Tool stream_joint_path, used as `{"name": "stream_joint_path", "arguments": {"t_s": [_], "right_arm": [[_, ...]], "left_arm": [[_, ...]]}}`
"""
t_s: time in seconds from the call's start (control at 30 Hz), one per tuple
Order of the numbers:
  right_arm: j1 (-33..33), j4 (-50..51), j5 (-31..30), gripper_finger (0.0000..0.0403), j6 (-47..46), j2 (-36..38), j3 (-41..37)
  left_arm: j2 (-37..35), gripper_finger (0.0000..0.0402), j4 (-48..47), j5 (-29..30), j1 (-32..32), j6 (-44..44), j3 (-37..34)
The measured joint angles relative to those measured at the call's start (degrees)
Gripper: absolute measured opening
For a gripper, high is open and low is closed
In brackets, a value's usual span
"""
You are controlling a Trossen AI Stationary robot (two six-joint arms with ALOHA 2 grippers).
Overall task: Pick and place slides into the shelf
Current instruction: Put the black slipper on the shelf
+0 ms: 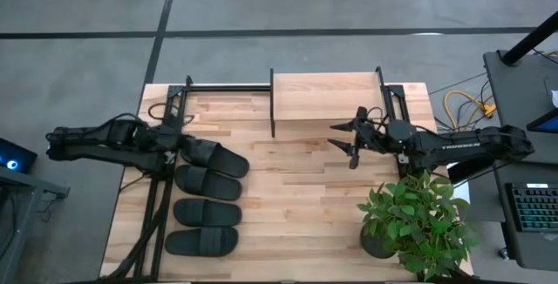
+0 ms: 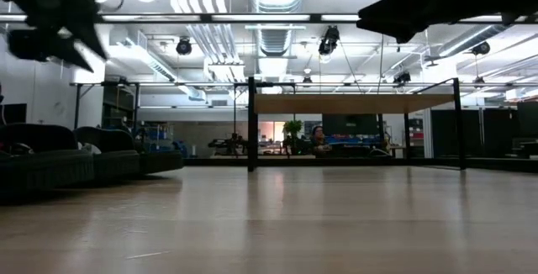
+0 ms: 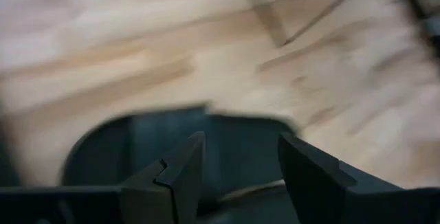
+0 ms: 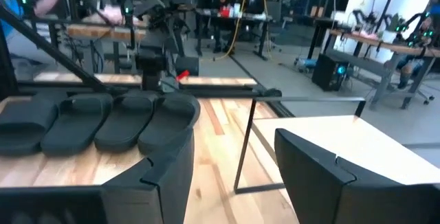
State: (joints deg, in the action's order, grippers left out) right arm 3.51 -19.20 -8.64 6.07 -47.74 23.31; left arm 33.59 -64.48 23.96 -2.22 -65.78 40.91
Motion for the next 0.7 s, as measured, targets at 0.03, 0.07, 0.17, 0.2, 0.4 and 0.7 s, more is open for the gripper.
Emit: {"name": "stream_joint_path", "arguments": {"t_s": [0.03,0.07,0.17,0.2,0.4,0.7], "right_arm": [[0.0,1.33,-0.01,0.0194,0.0,-0.57,0.79],[0.0,2.81,-0.02,0.0194,0.0,-1.05,1.54],[0.0,7.07,-0.02,0.0194,-0.02,-2.48,3.83],[0.0,7.93,-0.02,0.0194,-0.04,-2.88,4.45],[0.0,11.22,-0.23,0.0194,-3.65,-3.8,7.26],[0.0,11.38,-0.48,0.0194,-2.56,-3.25,7.46]], "left_arm": [[0.35,0.0169,-1.61,0.02,0.0,-1.91,-0.25],[0.69,0.0169,-2.57,-0.07,0.0,-3.16,-0.4],[1.16,0.0169,-3.6,-0.77,0.0,-4.43,-0.48],[1.25,0.0169,-3.47,-0.95,0.0,-4.43,-0.48],[2.83,0.0169,-6.12,-2.31,0.0,-9.39,-3.02],[5.95,0.0169,-3.5,-2.78,1.25,-8.45,-4.15]]}}
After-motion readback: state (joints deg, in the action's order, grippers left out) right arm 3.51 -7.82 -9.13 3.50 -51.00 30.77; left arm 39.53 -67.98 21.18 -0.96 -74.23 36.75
